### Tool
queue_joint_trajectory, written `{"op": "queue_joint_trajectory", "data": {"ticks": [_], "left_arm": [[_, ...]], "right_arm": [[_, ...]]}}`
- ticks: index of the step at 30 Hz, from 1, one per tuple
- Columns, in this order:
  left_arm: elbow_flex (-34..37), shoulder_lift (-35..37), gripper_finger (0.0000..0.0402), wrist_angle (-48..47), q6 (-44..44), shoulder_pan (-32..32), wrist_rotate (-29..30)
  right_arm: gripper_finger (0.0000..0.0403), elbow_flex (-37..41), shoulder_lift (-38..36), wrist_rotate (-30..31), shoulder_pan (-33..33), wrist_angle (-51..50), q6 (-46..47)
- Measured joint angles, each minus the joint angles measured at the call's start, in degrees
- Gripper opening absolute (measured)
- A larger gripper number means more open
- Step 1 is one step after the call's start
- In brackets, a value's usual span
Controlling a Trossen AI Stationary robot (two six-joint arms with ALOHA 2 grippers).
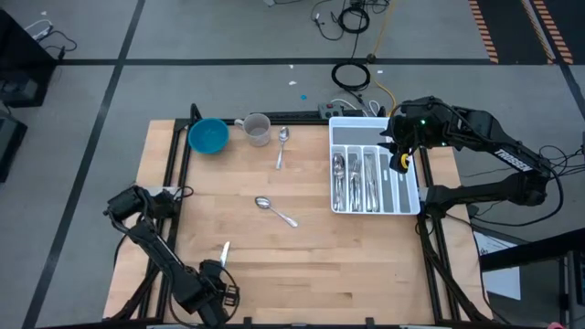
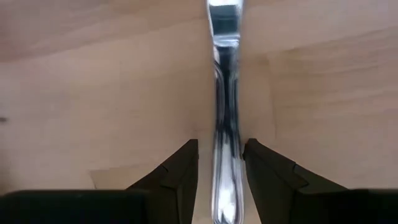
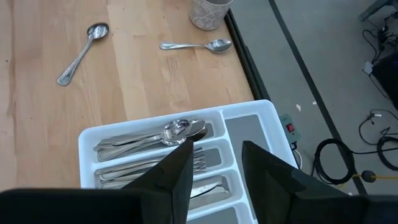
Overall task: Sort silverware
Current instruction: Put the table knife in the silverware tray
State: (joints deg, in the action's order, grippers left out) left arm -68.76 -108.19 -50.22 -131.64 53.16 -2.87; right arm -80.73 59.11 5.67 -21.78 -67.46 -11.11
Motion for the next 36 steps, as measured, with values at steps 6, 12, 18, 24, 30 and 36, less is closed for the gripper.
{"op": "queue_joint_trajectory", "data": {"ticks": [6, 12, 18, 24, 30, 36], "left_arm": [[2.9, 0.4, 0.0135, 4.2, 3.3, -1.3, -1.8], [6.4, 0.6, 0.0128, 9.7, 8.1, -3.9, -4.9], [10.0, 1.0, 0.0048, 13.1, 16.5, -6.7, -9.4], [9.6, 1.3, 0.0042, 11.5, 24.1, -8.7, -10.8], [7.6, 3.1, 0.0042, 8.8, 25.7, -8.9, -6.2], [5.4, 6.4, 0.0001, 3.0, 25.9, -11.0, 1.6]], "right_arm": [[0.013, 0.0, 0.0, 0.0, 0.0, 0.0, 0.8], [0.013, 0.0, 0.0, 0.0, 0.0, 0.0, 0.8], [0.013, 0.0, 0.0, 0.0, 0.0, -0.1, 0.1], [0.013, 0.0, 0.0, 0.0, 0.0, -0.1, -0.6], [0.013, 0.0, 0.0, 0.3, 0.0, -0.1, -2.0], [0.013, 0.0, 0.0, 0.4, 0.0, 0.0, -4.2]]}}
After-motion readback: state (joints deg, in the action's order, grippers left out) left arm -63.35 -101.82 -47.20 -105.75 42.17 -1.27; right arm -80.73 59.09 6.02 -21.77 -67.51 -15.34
